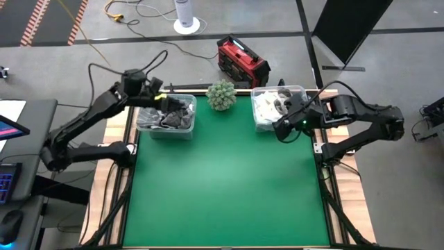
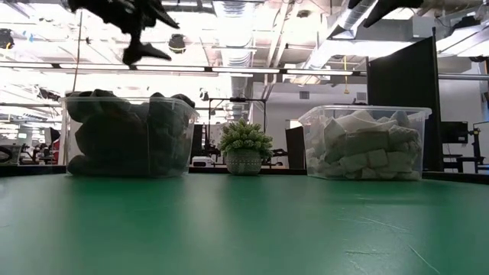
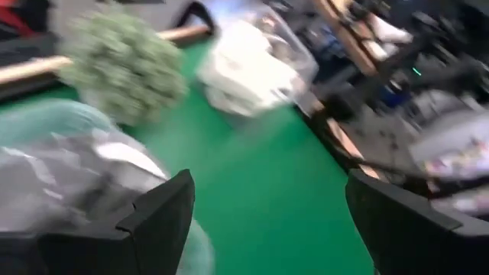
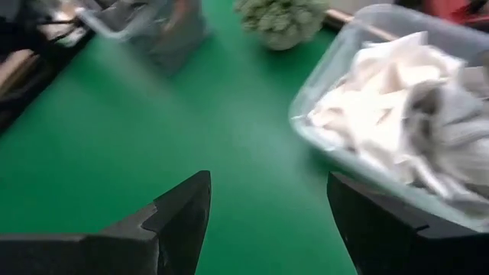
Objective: Sort towels by color in basket
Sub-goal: Return to Home Position
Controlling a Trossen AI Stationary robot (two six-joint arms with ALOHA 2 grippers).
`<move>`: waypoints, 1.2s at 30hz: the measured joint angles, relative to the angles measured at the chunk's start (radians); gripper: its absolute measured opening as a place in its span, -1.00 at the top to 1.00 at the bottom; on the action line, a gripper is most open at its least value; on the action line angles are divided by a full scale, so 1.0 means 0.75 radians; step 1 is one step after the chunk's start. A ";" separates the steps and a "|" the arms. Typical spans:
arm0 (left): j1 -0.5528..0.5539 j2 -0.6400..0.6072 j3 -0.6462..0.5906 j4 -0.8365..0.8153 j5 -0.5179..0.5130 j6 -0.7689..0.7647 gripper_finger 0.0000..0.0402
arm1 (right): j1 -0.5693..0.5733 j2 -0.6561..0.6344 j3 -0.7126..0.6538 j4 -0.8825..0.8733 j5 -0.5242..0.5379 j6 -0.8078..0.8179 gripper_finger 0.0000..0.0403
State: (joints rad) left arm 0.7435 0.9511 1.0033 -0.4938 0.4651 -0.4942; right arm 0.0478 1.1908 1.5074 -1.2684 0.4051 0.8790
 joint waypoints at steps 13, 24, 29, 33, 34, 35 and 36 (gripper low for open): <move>-0.724 -0.430 -0.210 0.000 -0.416 -0.065 -0.59 | 0.101 -0.392 -0.625 0.678 0.009 0.151 -0.44; -1.069 -0.716 -0.733 0.559 -0.763 -0.139 -0.31 | 0.090 -0.775 -1.275 1.421 0.085 0.198 -0.44; -1.069 -0.769 -0.876 0.723 -0.791 -0.159 -0.16 | 0.090 -0.950 -1.366 1.456 0.202 0.183 -0.44; -1.068 -0.804 -0.963 0.795 -0.824 -0.158 -0.04 | 0.090 -1.150 -1.435 1.470 0.273 0.133 -0.44; -1.067 -0.812 -0.984 0.797 -0.833 -0.159 -0.01 | 0.090 -1.205 -1.455 1.476 0.279 0.120 -0.44; -1.067 -0.822 -1.006 0.809 -0.840 -0.159 0.02 | 0.090 -1.261 -1.475 1.483 0.287 0.113 -0.44; -1.067 -0.833 -1.032 0.831 -0.849 -0.160 0.05 | 0.090 -1.315 -1.497 1.485 0.298 0.112 -0.44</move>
State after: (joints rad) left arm -0.0570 0.3262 0.2294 0.1296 -0.1719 -0.6140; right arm 0.1150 0.2045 0.3847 -0.1546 0.6283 0.9629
